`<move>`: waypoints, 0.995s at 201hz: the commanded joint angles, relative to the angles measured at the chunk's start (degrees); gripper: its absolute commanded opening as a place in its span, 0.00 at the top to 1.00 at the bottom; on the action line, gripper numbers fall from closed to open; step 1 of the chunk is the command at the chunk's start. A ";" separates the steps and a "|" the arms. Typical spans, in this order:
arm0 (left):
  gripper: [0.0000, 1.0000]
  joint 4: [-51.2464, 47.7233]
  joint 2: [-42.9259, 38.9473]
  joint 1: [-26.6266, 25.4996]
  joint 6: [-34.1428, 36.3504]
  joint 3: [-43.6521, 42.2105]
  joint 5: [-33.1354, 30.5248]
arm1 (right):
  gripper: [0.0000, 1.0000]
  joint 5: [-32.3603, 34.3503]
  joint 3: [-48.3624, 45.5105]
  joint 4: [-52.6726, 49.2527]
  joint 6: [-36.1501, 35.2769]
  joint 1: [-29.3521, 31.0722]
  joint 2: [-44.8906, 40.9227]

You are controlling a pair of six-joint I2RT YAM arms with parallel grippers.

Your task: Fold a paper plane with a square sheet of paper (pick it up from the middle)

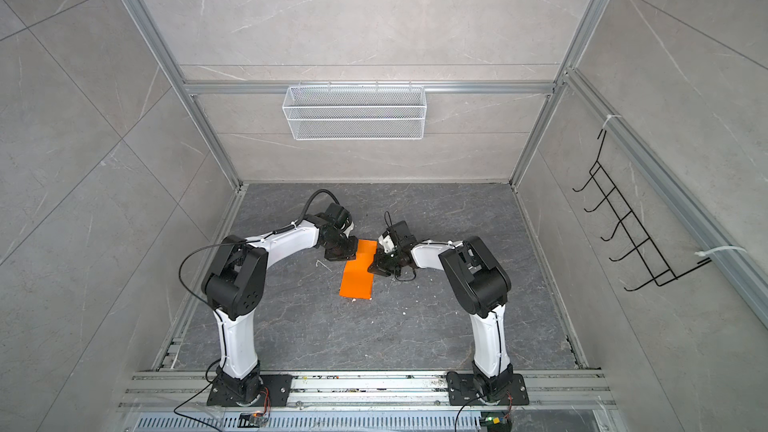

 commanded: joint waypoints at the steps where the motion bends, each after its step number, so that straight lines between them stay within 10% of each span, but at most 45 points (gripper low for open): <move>1: 1.00 1.03 0.97 1.00 1.66 0.83 3.29 | 0.90 9.50 -1.74 -8.88 -0.56 0.02 4.63; 200: 0.86 17.12 -9.54 13.16 6.95 -15.98 23.78 | 0.90 9.86 -2.72 -8.87 -0.10 0.01 4.63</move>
